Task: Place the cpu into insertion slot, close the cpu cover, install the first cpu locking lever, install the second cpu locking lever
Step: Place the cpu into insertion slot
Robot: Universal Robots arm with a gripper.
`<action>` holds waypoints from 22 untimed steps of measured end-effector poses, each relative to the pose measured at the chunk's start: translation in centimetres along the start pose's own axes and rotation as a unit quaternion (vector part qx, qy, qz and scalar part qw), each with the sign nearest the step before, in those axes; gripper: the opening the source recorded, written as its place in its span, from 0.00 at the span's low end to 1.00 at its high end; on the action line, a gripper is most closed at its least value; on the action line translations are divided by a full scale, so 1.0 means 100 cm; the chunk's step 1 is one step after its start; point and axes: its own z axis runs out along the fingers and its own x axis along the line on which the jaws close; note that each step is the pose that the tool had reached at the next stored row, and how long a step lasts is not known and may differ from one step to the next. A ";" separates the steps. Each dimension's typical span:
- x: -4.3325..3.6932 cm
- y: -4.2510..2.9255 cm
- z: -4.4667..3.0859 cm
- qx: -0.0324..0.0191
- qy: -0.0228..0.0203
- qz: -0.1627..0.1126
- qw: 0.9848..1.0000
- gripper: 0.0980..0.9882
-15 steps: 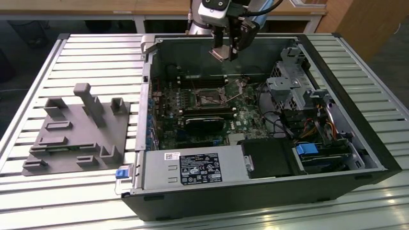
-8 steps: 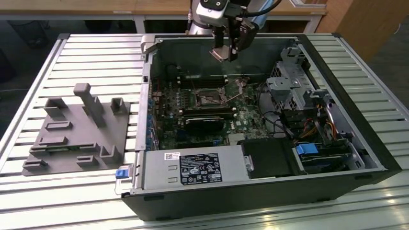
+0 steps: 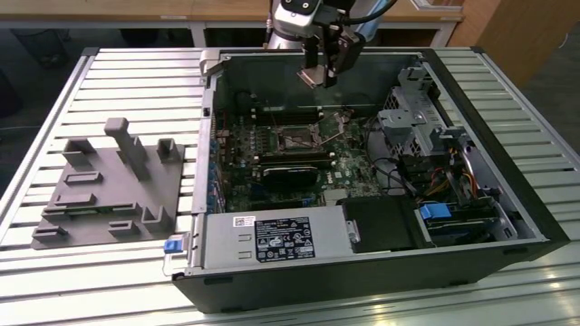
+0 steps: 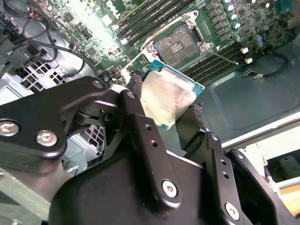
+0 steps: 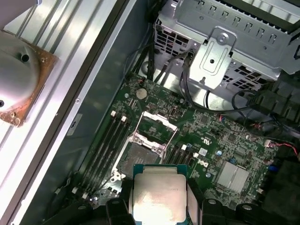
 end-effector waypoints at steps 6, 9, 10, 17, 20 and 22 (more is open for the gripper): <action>0.0000 -0.0001 0.0008 0.000 -0.002 0.021 1.000 0.50; 0.0000 -0.0002 0.0013 -0.001 -0.003 0.034 0.999 0.50; 0.0000 -0.0002 0.0015 -0.001 -0.003 0.038 0.999 0.50; 0.0000 -0.0005 0.0037 -0.002 -0.008 0.088 0.996 0.50; 0.0000 -0.0006 0.0050 -0.002 -0.010 0.115 0.993 0.50; 0.0000 -0.0007 0.0057 -0.002 -0.012 0.132 0.991 0.50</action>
